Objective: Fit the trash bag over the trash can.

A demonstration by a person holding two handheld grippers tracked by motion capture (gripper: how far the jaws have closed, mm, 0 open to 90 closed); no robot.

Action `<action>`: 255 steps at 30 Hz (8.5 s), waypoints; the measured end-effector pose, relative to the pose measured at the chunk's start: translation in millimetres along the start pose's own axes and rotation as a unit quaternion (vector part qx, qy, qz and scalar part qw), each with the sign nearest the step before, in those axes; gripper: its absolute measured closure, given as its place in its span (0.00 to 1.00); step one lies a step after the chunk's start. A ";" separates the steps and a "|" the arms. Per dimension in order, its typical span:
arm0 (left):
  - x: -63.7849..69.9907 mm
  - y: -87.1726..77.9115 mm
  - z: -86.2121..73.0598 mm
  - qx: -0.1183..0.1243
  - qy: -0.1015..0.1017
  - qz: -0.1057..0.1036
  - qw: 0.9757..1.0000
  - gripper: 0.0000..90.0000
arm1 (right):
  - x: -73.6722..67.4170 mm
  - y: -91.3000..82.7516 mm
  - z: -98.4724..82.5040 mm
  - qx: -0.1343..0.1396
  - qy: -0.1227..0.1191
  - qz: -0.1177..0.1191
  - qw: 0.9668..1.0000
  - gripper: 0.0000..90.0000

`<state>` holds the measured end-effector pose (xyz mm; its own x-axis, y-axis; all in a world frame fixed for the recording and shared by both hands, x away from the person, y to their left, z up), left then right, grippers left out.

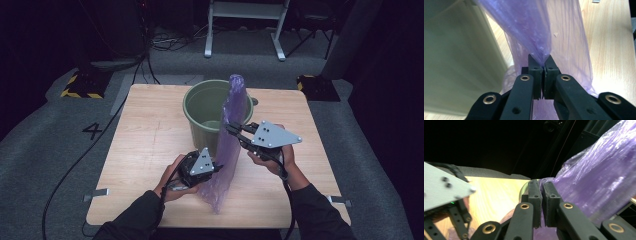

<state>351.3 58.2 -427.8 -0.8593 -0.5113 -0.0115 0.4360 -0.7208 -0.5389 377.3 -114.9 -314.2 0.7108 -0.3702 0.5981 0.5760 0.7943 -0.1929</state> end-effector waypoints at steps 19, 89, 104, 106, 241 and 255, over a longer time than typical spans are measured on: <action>-33.7 -20.1 2.6 0.050 -0.027 0.037 0.998 0.99 | 15.9 41.3 -0.2 -0.022 0.042 0.018 0.999 0.57; -33.9 -36.5 23.2 0.053 -0.001 -0.003 0.999 0.99 | 59.0 89.7 -23.1 -0.134 0.099 0.024 0.986 0.79; -37.2 -45.3 27.5 0.087 -0.001 0.020 0.996 0.98 | 53.4 111.2 -41.6 -0.236 0.120 0.107 0.958 0.85; -39.5 -45.3 28.6 0.088 -0.008 0.021 0.996 0.98 | 53.9 109.9 -42.3 -0.237 0.117 0.091 0.960 0.73; -23.5 -58.4 53.8 0.092 -0.024 0.079 0.992 0.58 | 24.1 7.4 -47.0 -0.060 0.094 -0.069 0.991 1.00; -23.6 -76.6 59.9 0.121 -0.024 0.043 0.991 0.38 | 25.5 11.1 -47.7 -0.082 0.092 -0.081 0.989 1.00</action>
<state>354.2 97.5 -335.9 -0.8052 -0.5930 -0.0059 0.5636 -0.7620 -0.3190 421.1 -138.6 -338.1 0.6565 -0.5797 0.4827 0.7355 0.6341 -0.2387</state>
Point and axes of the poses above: each handheld gripper's, and its own axes: y roughly forward along the jaws, z roughly out of its top, x roughly to its right, the point moved 3 cm from there along y, roughly forward along the jaws, and after that the axes turned 12 degrees about -y, right-handed, at the moved point
